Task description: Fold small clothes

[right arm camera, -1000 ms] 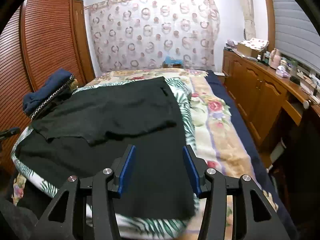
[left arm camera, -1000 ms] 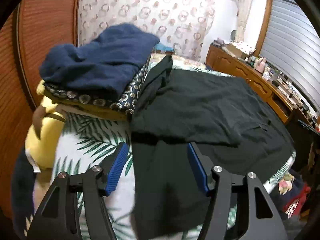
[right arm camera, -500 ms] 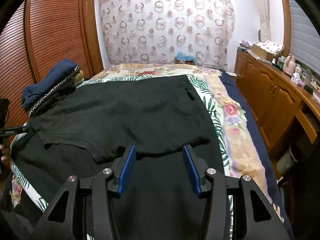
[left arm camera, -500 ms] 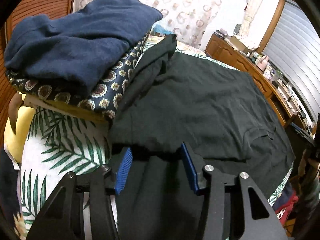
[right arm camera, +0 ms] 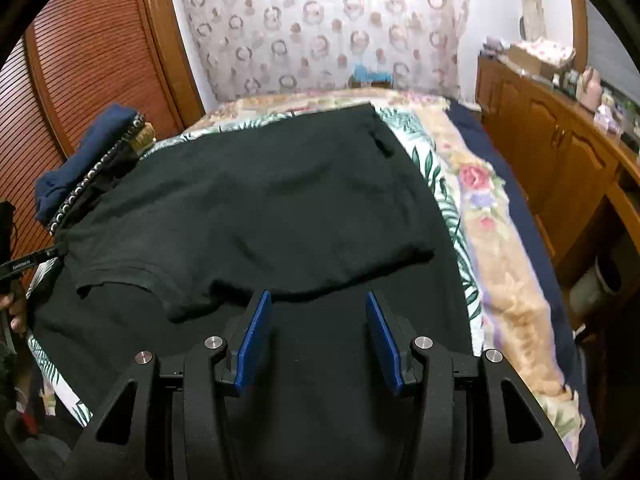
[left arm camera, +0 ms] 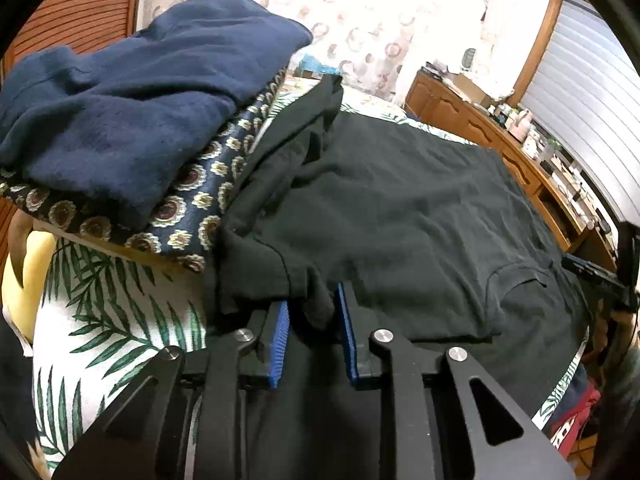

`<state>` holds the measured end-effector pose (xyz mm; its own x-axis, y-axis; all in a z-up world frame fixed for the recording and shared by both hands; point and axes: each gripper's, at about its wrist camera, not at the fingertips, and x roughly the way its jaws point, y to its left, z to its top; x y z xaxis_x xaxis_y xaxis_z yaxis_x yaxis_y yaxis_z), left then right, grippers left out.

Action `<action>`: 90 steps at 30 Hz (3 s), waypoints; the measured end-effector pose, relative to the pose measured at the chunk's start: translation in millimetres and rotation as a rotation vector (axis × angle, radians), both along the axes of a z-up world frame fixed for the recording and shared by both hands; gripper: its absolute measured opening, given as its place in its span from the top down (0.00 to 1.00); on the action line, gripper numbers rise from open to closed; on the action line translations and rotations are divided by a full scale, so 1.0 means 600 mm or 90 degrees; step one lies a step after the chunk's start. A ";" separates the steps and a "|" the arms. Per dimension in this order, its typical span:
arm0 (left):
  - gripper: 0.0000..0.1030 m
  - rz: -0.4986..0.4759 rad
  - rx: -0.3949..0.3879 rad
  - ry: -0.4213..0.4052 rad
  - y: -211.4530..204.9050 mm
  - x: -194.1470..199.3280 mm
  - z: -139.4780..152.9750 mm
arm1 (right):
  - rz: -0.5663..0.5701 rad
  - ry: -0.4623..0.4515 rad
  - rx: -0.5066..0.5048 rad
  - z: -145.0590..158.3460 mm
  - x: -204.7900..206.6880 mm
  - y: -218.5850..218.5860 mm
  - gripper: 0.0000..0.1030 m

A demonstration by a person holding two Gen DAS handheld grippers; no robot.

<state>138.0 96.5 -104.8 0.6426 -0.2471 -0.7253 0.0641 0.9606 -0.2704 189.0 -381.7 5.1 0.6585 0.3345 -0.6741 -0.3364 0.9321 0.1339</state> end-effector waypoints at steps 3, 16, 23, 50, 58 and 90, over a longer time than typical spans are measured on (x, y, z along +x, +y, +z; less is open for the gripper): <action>0.79 0.003 -0.003 0.001 0.004 0.004 -0.003 | -0.002 0.023 0.015 -0.002 0.020 0.003 0.50; 0.95 0.010 0.034 -0.037 -0.003 0.000 0.013 | -0.049 0.003 -0.052 -0.007 0.052 0.043 0.82; 0.95 0.008 0.042 -0.089 -0.015 -0.016 0.047 | -0.032 -0.057 -0.084 -0.004 0.030 0.071 0.98; 0.96 -0.016 -0.005 -0.207 -0.021 -0.168 0.151 | 0.003 -0.213 -0.035 0.079 -0.136 0.028 0.98; 0.96 -0.011 -0.002 -0.174 -0.019 -0.198 0.123 | 0.005 -0.207 -0.039 0.069 -0.183 0.005 0.98; 0.60 0.092 0.054 -0.048 0.026 -0.174 -0.002 | 0.002 -0.137 -0.039 -0.030 -0.154 0.047 0.53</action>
